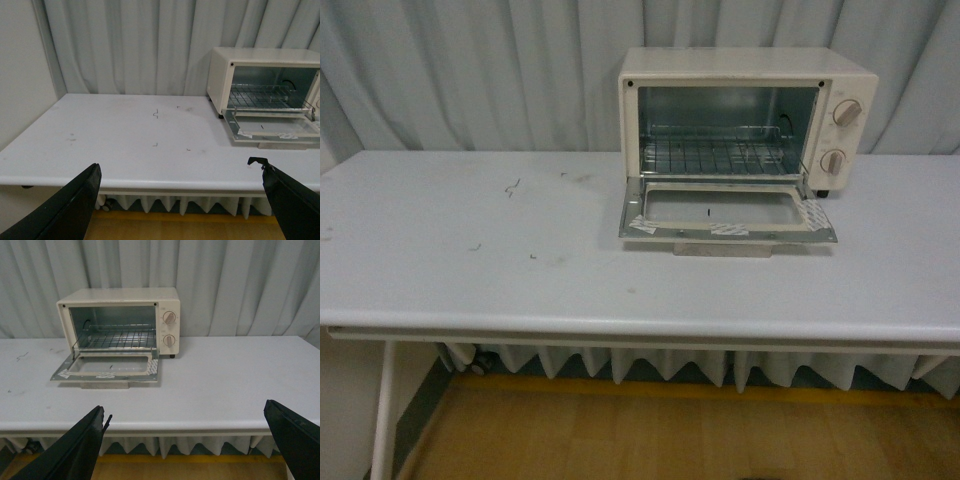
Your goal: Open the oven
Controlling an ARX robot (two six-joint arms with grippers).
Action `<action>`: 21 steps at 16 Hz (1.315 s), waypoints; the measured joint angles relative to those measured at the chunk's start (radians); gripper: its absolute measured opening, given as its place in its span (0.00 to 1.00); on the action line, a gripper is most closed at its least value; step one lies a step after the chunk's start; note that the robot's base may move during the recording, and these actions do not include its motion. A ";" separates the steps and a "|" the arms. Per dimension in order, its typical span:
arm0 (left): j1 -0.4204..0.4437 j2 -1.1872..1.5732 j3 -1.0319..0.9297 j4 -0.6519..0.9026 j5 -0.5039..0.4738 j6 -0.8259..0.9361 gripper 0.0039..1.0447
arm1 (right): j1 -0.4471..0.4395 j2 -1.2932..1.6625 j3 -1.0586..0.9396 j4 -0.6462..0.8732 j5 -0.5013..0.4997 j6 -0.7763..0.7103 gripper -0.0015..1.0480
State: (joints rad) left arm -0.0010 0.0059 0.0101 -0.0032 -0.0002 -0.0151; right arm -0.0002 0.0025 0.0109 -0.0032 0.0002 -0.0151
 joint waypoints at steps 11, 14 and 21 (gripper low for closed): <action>0.000 0.000 0.000 0.000 -0.001 0.001 0.94 | 0.000 0.000 0.000 0.000 -0.001 0.000 0.94; 0.000 0.000 0.000 0.000 0.000 0.001 0.94 | 0.000 0.000 0.000 -0.001 0.000 0.000 0.94; 0.000 0.000 0.000 0.000 0.000 0.001 0.94 | 0.000 0.000 0.000 0.000 -0.001 0.000 0.94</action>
State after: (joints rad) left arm -0.0010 0.0059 0.0101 -0.0032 -0.0006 -0.0143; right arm -0.0002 0.0025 0.0109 -0.0029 -0.0010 -0.0147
